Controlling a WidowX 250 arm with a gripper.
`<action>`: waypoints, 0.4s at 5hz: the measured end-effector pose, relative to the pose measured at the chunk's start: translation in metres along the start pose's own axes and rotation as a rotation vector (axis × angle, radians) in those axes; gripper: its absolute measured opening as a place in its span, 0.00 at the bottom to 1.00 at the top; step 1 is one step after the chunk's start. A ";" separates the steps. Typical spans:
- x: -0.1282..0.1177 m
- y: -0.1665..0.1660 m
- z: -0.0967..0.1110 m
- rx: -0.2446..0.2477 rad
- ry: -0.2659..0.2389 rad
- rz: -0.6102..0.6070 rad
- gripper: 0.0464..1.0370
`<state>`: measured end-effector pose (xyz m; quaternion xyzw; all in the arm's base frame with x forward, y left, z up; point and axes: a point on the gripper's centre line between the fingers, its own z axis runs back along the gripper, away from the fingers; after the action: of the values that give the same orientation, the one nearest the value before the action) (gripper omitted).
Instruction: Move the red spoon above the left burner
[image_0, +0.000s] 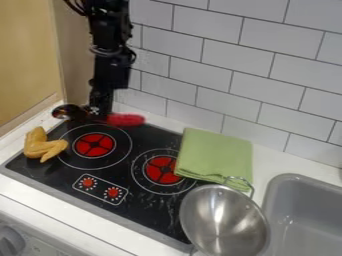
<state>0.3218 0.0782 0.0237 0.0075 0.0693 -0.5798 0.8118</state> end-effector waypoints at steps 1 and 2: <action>0.001 0.011 -0.010 -0.045 0.016 -0.032 0.02; 0.006 0.016 -0.011 -0.079 0.000 -0.068 0.02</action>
<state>0.3373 0.0790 0.0112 -0.0270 0.0925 -0.6039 0.7912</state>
